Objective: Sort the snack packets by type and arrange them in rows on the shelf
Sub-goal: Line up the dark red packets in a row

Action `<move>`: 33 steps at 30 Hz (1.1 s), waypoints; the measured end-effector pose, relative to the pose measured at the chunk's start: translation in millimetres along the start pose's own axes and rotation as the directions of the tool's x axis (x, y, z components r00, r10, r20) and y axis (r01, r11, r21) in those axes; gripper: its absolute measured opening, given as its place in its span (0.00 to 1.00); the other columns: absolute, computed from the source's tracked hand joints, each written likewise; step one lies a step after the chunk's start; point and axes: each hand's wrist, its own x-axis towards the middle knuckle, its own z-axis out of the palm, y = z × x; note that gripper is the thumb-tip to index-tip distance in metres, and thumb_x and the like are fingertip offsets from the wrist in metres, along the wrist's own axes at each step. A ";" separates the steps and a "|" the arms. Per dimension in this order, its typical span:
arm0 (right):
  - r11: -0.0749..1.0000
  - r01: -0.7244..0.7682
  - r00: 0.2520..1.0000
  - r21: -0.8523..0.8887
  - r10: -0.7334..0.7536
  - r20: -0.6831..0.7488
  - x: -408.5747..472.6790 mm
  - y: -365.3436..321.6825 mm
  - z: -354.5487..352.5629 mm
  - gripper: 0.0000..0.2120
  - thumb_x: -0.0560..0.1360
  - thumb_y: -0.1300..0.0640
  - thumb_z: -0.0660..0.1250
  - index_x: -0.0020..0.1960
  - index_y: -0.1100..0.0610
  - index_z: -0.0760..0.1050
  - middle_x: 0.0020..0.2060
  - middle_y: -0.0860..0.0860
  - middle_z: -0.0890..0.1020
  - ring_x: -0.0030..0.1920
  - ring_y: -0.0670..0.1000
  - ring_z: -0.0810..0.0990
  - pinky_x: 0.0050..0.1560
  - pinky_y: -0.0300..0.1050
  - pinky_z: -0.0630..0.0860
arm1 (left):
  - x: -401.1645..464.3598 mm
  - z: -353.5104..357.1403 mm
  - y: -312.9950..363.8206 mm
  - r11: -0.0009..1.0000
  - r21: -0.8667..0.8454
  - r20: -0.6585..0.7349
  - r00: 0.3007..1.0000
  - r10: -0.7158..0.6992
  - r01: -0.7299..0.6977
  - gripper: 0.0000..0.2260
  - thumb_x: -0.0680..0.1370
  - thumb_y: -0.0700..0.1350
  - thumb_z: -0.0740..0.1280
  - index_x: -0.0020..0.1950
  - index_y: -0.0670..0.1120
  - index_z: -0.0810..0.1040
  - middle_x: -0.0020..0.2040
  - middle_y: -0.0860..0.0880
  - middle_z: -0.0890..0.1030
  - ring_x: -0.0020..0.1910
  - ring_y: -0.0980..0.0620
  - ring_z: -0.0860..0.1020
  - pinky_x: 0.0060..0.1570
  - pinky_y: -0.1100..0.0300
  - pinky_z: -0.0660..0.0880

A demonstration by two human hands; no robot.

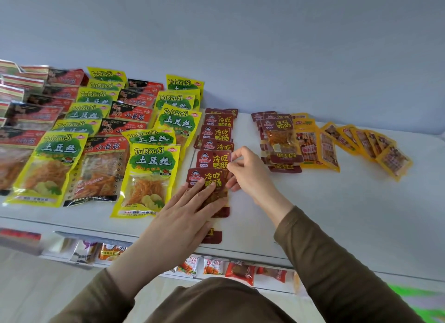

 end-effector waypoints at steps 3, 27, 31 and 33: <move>1.000 -0.015 1.000 0.011 0.016 -0.003 2.1 0.6 0.7 0.07 0.80 0.60 0.63 0.46 0.49 0.70 0.28 0.48 0.83 0.26 0.49 0.83 0.25 0.38 0.76 | 4.1 -1.9 2.6 1.000 0.007 0.016 1.000 0.017 -0.017 0.23 0.86 0.53 0.53 0.82 0.59 0.57 0.84 0.50 0.55 0.83 0.47 0.45 0.81 0.47 0.43; 0.939 0.067 0.997 0.338 -0.055 -0.045 2.0 -11.8 32.0 0.27 0.85 0.49 0.59 0.81 0.51 0.58 0.79 0.48 0.63 0.78 0.47 0.62 0.78 0.51 0.61 | 37.8 12.2 20.9 0.967 0.050 -0.031 0.968 -0.248 0.249 0.26 0.84 0.63 0.42 0.82 0.62 0.48 0.85 0.48 0.43 0.83 0.45 0.37 0.80 0.45 0.42; 0.933 0.072 0.997 0.354 -0.058 -0.048 9.4 -10.8 31.4 0.27 0.84 0.48 0.60 0.81 0.50 0.59 0.78 0.49 0.65 0.77 0.48 0.65 0.77 0.54 0.63 | 35.8 12.2 16.8 0.968 0.059 -0.022 0.970 -0.243 0.244 0.27 0.84 0.64 0.42 0.83 0.62 0.46 0.85 0.48 0.43 0.83 0.45 0.38 0.80 0.45 0.40; 0.929 0.075 0.993 0.362 -0.037 -0.113 22.7 -15.3 23.2 0.25 0.84 0.48 0.59 0.80 0.51 0.60 0.77 0.49 0.67 0.74 0.46 0.68 0.74 0.47 0.65 | 36.2 10.4 16.5 0.970 0.056 -0.028 0.971 -0.237 0.238 0.27 0.83 0.65 0.40 0.83 0.62 0.46 0.85 0.48 0.43 0.83 0.45 0.37 0.80 0.45 0.38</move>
